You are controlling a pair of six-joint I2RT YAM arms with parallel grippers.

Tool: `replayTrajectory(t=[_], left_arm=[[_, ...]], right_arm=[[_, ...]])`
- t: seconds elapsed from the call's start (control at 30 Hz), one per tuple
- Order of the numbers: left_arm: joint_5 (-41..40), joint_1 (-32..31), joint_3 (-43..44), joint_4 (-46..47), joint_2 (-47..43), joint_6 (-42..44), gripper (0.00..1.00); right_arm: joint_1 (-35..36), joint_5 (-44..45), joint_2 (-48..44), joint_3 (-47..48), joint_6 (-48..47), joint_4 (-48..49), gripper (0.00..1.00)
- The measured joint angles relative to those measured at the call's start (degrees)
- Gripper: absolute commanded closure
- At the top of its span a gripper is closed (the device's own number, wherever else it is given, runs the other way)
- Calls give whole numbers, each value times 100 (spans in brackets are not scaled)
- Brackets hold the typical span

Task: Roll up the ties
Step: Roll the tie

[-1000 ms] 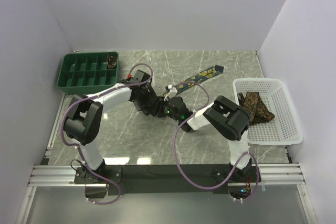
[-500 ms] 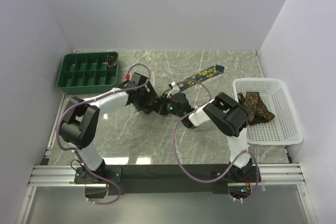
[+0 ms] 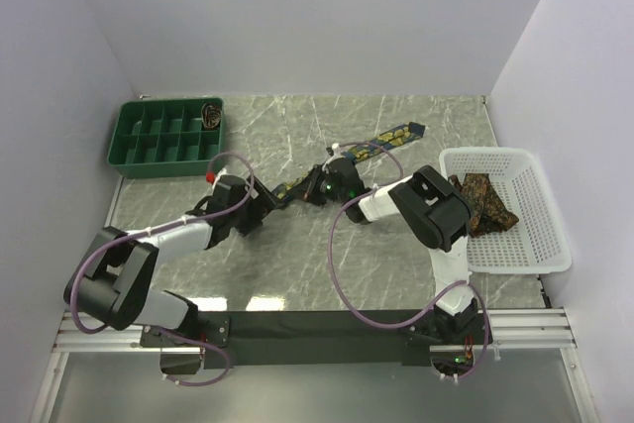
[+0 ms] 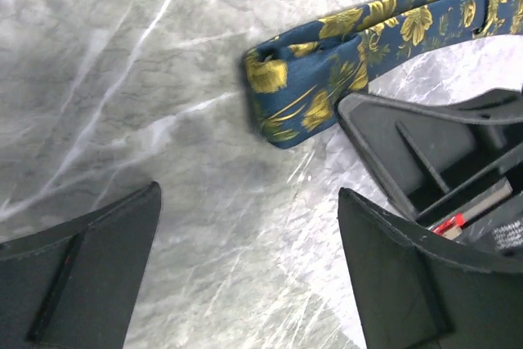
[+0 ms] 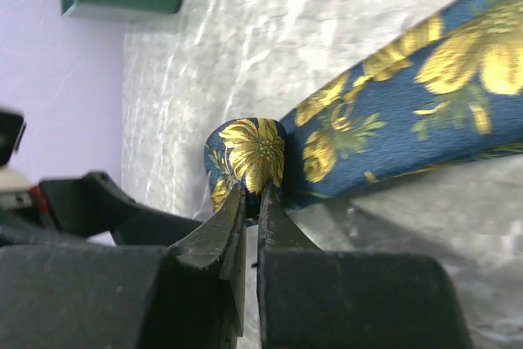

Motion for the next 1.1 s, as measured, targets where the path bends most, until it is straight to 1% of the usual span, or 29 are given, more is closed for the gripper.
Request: replayTrajectory(t=[0.17,0.33,0.47,0.53,0.67,0.83,0.97,1.1], left_arm=[[83,94,-400,820,-20,-107,8],[208,229,-455,1386,243,-146,10],[297,295,-391,1733,522,-201,20],[310,313,-369,1838,627,-238,21],[352,323,-299,2004,826,-258,28],[455,332,-223,2317,1113,-273,32],[485,334,-219,2472,1220,-271,37],[485,332,-216,2581,1300,-267,37]], right_arm=[[-59,-44,39,278,155,-573,100],[-61,-46,39,437,197,-911,100],[-66,-48,39,448,234,-984,100],[-68,-39,39,448,262,-1010,100],[-68,-13,37,448,323,-1043,100],[-68,28,37,448,407,-1095,100],[-70,50,37,448,457,-1123,100],[-70,70,37,448,496,-1141,100]])
